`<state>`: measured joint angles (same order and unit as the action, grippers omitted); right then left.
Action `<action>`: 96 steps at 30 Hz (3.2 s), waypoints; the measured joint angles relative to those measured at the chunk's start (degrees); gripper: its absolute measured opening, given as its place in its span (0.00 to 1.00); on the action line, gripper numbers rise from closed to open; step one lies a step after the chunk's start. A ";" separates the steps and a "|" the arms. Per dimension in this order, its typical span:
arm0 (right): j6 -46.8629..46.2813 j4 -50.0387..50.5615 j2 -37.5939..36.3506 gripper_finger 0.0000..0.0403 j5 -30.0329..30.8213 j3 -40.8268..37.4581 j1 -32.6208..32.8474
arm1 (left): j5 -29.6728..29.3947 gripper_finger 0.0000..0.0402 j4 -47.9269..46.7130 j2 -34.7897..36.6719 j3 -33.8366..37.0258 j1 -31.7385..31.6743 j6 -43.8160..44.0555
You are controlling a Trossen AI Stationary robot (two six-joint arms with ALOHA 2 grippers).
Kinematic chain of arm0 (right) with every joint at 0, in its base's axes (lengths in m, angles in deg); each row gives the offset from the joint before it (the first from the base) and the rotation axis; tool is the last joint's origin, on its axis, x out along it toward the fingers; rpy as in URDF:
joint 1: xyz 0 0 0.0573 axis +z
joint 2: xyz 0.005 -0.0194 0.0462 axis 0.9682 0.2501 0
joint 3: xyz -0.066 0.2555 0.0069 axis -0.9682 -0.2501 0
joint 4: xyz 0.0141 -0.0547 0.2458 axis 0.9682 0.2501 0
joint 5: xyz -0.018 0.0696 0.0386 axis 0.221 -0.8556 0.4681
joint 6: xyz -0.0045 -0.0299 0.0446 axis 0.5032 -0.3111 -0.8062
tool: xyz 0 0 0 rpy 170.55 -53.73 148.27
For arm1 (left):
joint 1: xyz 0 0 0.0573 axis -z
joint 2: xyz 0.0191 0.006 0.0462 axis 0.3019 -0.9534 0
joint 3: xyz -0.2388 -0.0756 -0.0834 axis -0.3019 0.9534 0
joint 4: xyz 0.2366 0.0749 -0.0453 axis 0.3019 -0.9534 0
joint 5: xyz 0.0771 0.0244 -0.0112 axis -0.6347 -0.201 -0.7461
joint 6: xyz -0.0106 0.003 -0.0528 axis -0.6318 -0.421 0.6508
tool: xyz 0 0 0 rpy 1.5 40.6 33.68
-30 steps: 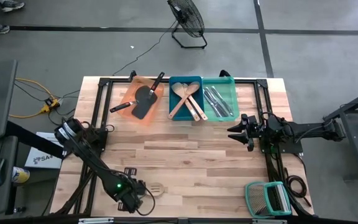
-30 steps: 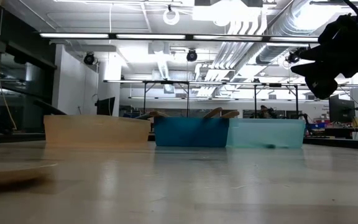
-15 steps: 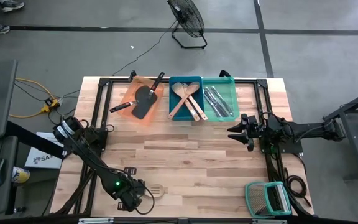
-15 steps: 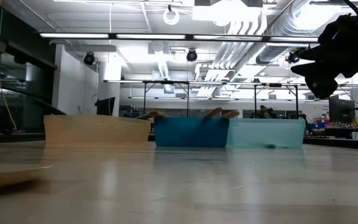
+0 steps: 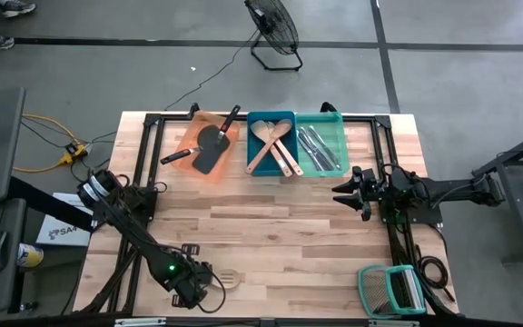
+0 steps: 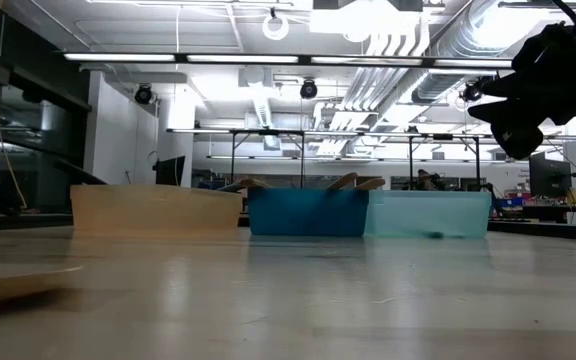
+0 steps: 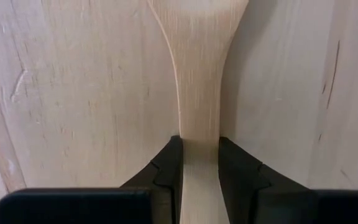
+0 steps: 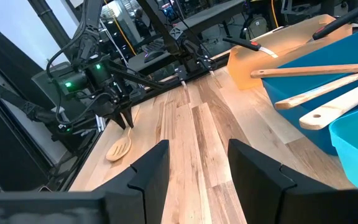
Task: Pick & Place Kitchen Items
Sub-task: Put the brown wooden spoon into the blue bin
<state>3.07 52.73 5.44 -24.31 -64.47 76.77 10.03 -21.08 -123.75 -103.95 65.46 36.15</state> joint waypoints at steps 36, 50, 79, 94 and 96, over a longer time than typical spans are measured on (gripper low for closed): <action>0.01 0.00 0.00 0.39 0.00 0.00 0.00 | 15.75 0.17 -17.40 4.91 -20.10 -41.02 -17.86; -0.01 0.00 0.00 0.39 0.00 0.00 0.01 | 23.44 0.17 -12.39 5.00 -24.92 -64.13 -15.44; 0.00 0.01 -0.01 0.39 0.00 0.00 0.00 | 25.55 0.17 -26.11 -23.44 -60.44 -80.54 -16.59; -0.01 0.01 -0.01 0.39 0.02 0.01 -0.01 | 23.49 0.17 -28.25 -26.26 -60.70 -82.37 -17.66; -0.01 0.00 -0.01 0.39 0.02 -0.01 0.00 | 23.24 0.17 -28.24 -26.26 -60.70 -82.82 -17.72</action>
<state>3.05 52.73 5.43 -24.29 -64.48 76.76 33.27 -49.33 -150.01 -164.66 -17.36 18.43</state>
